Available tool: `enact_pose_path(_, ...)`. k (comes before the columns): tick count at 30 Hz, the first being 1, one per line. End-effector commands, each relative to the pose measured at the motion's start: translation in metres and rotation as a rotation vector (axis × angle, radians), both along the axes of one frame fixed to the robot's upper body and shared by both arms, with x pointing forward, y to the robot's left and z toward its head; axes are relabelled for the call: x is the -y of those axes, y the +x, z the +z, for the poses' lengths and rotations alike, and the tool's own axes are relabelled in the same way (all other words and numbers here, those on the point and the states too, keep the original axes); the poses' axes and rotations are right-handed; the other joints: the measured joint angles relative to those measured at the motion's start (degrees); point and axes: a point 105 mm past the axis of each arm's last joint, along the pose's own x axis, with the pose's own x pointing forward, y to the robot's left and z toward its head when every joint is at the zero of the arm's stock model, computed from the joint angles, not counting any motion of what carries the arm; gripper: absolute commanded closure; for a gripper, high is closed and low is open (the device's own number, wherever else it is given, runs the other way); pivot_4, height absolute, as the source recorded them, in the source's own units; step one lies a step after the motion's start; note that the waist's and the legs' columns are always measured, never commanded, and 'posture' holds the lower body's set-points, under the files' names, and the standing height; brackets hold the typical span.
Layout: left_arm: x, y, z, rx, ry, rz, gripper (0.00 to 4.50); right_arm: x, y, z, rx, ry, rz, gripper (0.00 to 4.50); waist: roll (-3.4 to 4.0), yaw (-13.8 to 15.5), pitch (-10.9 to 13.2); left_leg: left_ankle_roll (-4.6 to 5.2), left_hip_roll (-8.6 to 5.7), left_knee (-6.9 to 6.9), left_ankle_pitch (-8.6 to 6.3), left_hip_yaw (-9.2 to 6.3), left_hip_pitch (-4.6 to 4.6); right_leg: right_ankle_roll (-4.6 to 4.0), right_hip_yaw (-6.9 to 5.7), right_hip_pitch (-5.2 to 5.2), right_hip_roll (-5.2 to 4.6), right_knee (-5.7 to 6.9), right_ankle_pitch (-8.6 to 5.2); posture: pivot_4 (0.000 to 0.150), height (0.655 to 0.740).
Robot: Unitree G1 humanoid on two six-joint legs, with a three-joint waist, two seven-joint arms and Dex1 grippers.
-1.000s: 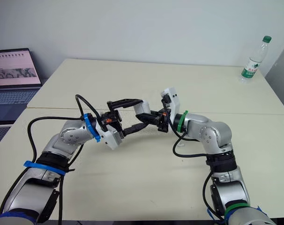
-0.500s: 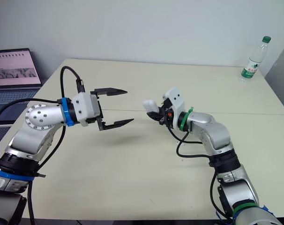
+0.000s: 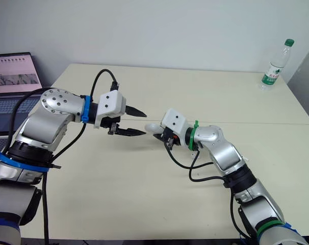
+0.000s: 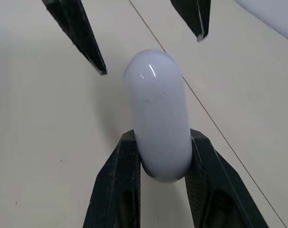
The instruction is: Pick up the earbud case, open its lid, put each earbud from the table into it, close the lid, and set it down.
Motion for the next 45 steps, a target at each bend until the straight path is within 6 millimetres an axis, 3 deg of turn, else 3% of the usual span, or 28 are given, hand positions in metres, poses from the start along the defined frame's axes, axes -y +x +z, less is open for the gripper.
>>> enact_pose_path(1,0.007,0.004,0.010,0.056,0.014,-0.027,1.44,-0.006,-0.006,0.014,0.061,0.003,0.033,3.64,0.00,0.01,0.00,0.00,-0.02,0.04,0.00,0.01,-0.01,0.01,0.00,0.00,-0.02,0.00,0.01,0.150,0.7400)
enact_pose_path(22,0.014,0.015,0.002,0.068,0.053,-0.039,1.44,-0.014,-0.005,0.023,0.081,-0.005,0.057,3.64,0.00,-0.04,0.00,0.01,-0.02,0.09,0.00,-0.02,-0.04,0.04,0.22,-0.04,-0.06,0.12,0.04,0.150,0.7400)
enact_pose_path(30,0.012,0.010,-0.001,0.050,0.078,-0.052,3.67,-0.014,-0.002,0.028,0.099,-0.004,0.048,3.64,0.00,-0.05,0.00,0.01,-0.03,0.14,0.00,-0.01,-0.03,0.04,0.23,-0.07,-0.06,0.26,0.03,0.150,0.7400)
enact_pose_path(40,0.015,0.015,0.000,0.049,0.053,-0.030,3.73,-0.011,-0.004,0.026,0.099,-0.022,0.080,3.64,0.00,-0.05,0.00,0.01,-0.04,0.17,0.00,0.00,-0.03,0.04,0.24,-0.09,-0.05,0.32,0.03,0.150,0.7400)
enact_pose_path(41,0.015,0.015,0.000,0.029,0.026,-0.021,3.73,-0.009,-0.003,0.027,0.098,-0.017,0.079,2.92,0.00,-0.05,0.00,0.01,-0.04,0.17,0.00,0.00,-0.03,0.04,0.24,-0.09,-0.06,0.33,0.03,0.150,0.7400)
enact_pose_path(45,0.008,0.014,-0.001,-0.074,-0.093,0.030,3.73,0.009,0.001,0.039,0.082,0.035,0.060,1.64,0.00,-0.08,0.00,0.01,-0.04,0.17,0.00,0.00,-0.03,0.04,0.24,-0.10,-0.05,0.34,0.03,0.150,0.7400)
